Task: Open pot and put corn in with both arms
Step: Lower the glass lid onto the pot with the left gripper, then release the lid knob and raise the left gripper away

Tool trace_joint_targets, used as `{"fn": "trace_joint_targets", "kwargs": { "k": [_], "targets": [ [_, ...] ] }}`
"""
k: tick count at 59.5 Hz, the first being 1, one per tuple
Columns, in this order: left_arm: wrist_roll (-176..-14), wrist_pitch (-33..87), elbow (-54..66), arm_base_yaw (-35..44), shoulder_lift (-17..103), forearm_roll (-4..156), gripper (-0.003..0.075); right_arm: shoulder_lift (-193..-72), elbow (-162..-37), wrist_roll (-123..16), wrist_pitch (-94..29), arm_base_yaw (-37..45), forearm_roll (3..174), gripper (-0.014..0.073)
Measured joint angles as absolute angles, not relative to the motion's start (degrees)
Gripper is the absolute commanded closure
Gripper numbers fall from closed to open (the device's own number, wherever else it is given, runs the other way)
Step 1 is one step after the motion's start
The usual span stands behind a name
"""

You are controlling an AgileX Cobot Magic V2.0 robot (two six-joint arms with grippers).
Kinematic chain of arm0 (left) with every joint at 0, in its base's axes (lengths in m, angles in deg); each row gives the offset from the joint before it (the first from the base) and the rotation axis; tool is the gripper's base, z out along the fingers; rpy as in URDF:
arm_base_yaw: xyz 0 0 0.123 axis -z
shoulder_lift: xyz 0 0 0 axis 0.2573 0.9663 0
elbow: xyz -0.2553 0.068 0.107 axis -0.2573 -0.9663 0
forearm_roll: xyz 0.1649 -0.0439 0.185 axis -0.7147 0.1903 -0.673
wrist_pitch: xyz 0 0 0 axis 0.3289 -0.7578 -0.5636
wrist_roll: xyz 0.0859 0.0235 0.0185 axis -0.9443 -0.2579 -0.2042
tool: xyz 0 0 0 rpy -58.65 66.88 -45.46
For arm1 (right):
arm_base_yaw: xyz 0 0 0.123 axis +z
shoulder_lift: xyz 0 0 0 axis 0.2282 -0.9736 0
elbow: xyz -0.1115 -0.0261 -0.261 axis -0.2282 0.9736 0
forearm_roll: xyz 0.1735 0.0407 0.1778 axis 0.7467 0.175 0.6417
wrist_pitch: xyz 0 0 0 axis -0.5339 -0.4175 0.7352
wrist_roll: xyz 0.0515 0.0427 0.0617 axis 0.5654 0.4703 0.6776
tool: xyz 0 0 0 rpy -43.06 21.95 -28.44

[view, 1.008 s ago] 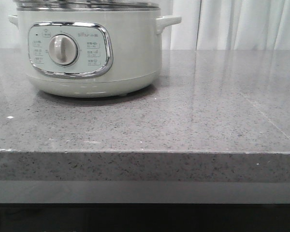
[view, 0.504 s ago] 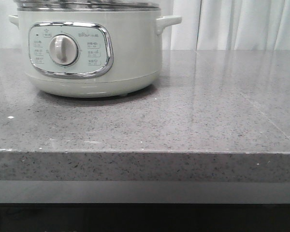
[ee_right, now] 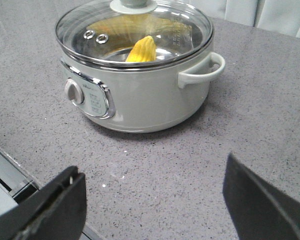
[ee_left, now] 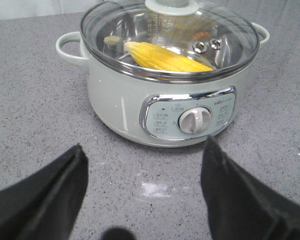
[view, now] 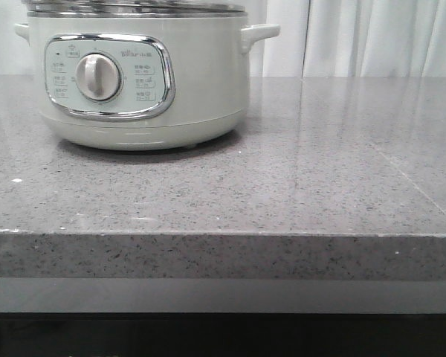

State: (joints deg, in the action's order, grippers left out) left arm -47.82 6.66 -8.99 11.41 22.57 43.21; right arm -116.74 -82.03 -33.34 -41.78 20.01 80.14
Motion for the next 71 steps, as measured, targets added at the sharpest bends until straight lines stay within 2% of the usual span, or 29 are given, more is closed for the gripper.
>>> {"fn": "trace_joint_targets", "kwargs": {
  "k": [6, 15, 17, 22, 28, 32, 61, 71],
  "targets": [
    [-47.82, 6.55, -9.21, 11.41, 22.44, 43.21, 0.0488, -116.74, -82.03, -33.34, -41.78, 20.01, 80.14, 0.0150],
    [-47.82, 6.55, -9.31, 11.41, 22.44, 43.21, 0.0678, -117.13, -82.03, -33.34, -41.78, 20.01, 80.14, 0.0452],
    [-47.82, 6.55, -9.31, 11.41, 22.44, 43.21, 0.0709, -117.33, -82.03, -33.34, -41.78, 20.01, 80.14, 0.0496],
    [-47.82, 6.55, -9.31, 11.41, 22.44, 43.21, 0.0740, -117.35, -82.03, -33.34, -41.91, 20.01, 80.14, 0.0615],
    [-47.82, 6.55, -9.31, 11.41, 22.44, 43.21, 0.0741, -117.35, -82.03, -33.34, -41.91, 20.01, 80.14, 0.0692],
    [-47.82, 6.55, -9.31, 11.41, 22.44, 43.21, 0.0741, -117.35, -82.03, -33.34, -41.91, 20.01, 80.14, 0.0716],
    [-47.82, 6.65, -10.56, 11.12, 21.85, 43.09, 0.0741, -117.35, -82.03, -33.34, -42.15, 20.01, 80.14, 0.0713],
    [-47.82, 10.18, -16.58, 4.53, 15.98, 43.88, 0.0741, -117.35, -82.03, -33.34, -42.24, 20.01, 80.14, 0.0713]
  ]
}}
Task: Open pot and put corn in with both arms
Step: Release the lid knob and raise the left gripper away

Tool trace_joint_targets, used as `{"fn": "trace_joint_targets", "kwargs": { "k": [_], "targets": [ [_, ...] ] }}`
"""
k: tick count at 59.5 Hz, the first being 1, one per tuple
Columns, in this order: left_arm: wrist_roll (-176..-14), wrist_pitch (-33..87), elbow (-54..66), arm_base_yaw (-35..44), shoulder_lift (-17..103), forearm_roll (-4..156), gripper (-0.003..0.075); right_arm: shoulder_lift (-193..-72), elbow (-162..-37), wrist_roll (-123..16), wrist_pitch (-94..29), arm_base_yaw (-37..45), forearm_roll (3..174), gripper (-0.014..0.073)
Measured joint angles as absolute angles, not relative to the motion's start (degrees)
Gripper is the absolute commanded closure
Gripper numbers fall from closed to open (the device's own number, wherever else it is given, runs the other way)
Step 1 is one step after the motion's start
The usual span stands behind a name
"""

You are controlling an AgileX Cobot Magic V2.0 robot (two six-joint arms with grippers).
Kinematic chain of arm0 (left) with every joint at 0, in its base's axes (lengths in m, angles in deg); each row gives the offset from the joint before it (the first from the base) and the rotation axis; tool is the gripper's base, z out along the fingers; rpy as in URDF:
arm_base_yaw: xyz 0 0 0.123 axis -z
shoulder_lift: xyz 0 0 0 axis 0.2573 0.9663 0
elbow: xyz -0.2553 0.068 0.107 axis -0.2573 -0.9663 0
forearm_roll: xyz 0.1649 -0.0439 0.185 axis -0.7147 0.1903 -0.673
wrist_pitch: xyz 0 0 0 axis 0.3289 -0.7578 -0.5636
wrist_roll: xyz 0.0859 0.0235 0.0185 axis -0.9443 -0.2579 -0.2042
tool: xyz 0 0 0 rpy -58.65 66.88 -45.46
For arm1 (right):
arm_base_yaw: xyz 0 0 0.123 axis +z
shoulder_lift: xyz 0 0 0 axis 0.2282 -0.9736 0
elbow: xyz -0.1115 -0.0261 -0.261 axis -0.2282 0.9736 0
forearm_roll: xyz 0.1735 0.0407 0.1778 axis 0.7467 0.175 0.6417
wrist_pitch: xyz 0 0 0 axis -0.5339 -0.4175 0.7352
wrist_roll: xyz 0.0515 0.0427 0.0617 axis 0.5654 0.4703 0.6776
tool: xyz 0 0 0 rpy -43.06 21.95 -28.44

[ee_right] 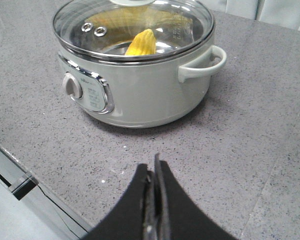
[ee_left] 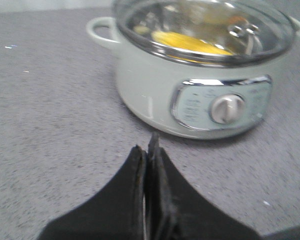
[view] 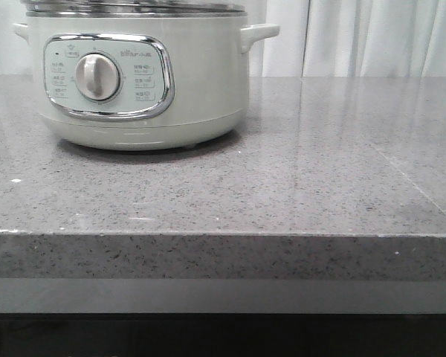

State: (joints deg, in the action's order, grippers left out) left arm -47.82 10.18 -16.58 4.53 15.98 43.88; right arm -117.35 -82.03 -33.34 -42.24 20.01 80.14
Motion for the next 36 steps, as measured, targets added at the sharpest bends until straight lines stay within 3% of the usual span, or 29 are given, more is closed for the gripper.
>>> {"fn": "trace_joint_targets", "kwargs": {
  "k": [18, 36],
  "targets": [
    [-47.82, 24.92, -36.71, -8.74, -1.62, 50.81, 0.0741, -117.35, -82.03, -33.34, -42.24, 20.01, 80.14, 0.0713],
    [-47.82, 32.67, -50.44, -12.18, -13.76, 52.36, 0.0740, -117.35, -82.03, -33.34, -42.24, 20.01, 80.14, 0.0713]
  ]
}}
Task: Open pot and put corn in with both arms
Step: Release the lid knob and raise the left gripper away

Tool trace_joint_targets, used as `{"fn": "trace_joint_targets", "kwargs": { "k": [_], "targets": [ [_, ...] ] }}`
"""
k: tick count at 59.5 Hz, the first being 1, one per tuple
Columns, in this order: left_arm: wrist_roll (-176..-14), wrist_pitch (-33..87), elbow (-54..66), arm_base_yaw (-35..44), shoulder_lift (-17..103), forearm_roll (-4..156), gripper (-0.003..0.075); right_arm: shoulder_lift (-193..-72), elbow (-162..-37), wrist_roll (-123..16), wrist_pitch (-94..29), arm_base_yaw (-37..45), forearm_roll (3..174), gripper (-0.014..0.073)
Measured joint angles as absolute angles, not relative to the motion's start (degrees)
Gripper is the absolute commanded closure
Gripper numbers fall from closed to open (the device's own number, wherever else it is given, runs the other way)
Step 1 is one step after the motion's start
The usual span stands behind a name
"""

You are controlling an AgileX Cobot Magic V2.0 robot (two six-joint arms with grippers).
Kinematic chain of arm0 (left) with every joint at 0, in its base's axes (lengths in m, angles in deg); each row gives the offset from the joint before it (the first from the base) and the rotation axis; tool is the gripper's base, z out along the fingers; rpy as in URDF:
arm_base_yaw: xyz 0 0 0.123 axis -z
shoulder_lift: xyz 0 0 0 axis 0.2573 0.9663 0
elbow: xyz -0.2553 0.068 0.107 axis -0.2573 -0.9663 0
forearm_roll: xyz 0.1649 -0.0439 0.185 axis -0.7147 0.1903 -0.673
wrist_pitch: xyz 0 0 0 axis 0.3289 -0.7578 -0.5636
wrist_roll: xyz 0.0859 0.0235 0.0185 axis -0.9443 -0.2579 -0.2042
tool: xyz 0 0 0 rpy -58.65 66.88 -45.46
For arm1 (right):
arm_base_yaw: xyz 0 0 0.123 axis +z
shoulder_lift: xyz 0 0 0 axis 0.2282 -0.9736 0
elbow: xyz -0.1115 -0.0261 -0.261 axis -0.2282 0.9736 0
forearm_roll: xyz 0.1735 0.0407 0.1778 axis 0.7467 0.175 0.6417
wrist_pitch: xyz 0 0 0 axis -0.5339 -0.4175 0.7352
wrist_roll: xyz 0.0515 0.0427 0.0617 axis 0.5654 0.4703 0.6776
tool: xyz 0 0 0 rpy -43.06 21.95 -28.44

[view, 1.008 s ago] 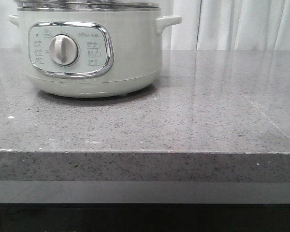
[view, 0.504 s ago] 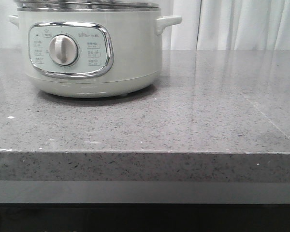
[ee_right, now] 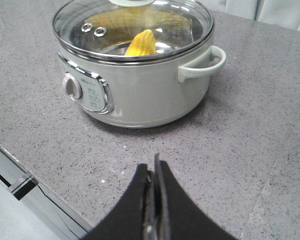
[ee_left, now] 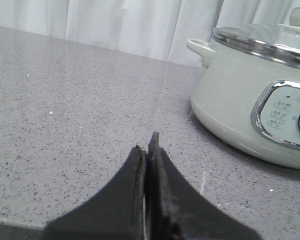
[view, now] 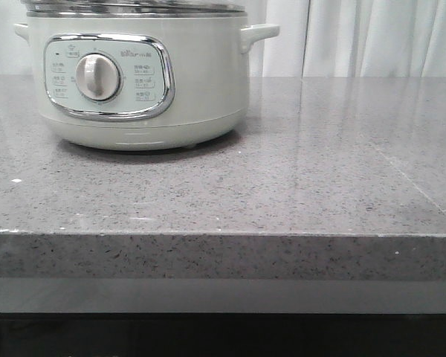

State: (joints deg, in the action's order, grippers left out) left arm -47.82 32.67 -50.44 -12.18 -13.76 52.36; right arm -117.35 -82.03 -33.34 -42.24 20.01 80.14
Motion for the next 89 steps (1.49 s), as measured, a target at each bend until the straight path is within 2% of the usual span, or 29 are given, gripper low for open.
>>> {"fn": "trace_joint_targets", "kwargs": {
  "k": [24, 82, 89],
  "targets": [
    [-47.82, 40.24, -51.98, -10.46, -14.60, 49.64, 0.0741, -117.35, -81.93, -33.34, -42.24, 20.01, 80.14, 0.0713],
    [-47.82, 40.24, -51.98, -10.46, -14.60, 49.11, 0.0741, -117.35, -81.79, -33.34, -42.24, 20.01, 80.14, 0.0713],
    [-47.82, 40.24, -51.98, -10.46, -14.60, 49.11, 0.0741, -114.69, -80.20, -33.34, -42.24, 17.09, 80.07, 0.0713]
  ]
}}
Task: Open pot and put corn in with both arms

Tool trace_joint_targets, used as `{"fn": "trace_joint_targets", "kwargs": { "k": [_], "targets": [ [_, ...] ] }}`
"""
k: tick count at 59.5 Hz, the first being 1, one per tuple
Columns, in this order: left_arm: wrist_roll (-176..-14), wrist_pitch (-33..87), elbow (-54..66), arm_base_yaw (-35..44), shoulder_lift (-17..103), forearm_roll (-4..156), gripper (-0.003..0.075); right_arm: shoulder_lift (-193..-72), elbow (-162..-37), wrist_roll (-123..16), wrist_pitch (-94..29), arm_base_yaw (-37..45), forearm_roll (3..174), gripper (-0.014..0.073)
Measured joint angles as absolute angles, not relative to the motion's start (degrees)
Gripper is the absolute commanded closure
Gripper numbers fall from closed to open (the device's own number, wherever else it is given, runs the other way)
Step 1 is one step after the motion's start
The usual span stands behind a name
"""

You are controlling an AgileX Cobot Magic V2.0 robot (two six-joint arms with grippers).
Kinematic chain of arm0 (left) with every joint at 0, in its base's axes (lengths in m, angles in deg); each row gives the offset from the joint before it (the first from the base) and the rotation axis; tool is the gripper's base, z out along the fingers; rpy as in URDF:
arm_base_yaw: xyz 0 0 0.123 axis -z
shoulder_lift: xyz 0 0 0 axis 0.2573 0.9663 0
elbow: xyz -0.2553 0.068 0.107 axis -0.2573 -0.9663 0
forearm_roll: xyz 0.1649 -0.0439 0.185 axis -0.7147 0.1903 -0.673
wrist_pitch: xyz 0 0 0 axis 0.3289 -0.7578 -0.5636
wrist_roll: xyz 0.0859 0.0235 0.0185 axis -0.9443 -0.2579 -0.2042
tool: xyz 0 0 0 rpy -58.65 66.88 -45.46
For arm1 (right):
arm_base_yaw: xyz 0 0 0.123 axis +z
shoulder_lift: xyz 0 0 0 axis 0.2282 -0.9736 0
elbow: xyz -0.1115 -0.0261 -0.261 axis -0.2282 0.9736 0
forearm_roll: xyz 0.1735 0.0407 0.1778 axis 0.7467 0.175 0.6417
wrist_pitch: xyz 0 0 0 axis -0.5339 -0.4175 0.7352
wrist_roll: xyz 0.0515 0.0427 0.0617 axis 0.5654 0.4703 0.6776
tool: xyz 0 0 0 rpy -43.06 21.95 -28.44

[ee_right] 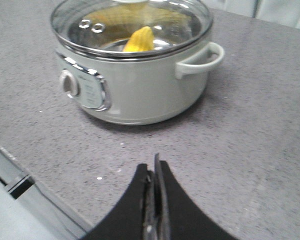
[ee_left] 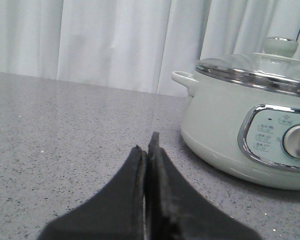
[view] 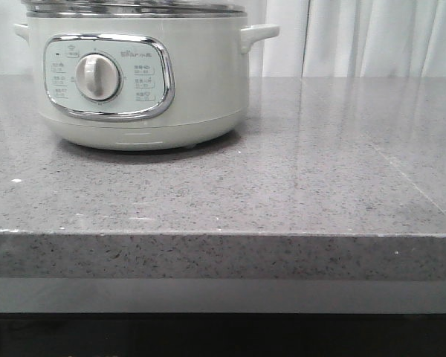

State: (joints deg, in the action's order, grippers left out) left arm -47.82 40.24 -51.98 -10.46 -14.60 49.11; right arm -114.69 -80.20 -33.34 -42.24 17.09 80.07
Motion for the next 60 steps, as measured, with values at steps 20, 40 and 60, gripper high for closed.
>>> {"fn": "trace_joint_targets", "kwargs": {
  "k": [20, 40, 60],
  "targets": [
    [-47.82, 40.24, -51.98, -10.46, -14.60, 49.11, 0.0741, -93.23, -63.56, -33.34, -34.66, -0.94, 79.18, 0.0713],
    [-47.82, 40.54, -51.98, -10.46, -14.60, 49.11, 0.0741, -76.75, -45.25, -33.34, -31.64, -5.74, 79.18, 0.0713],
    [-47.82, 40.54, -51.98, -10.46, -14.60, 49.11, 0.0741, -73.53, -37.58, -33.34, -29.59, -6.11, 79.18, 0.0713]
  ]
}}
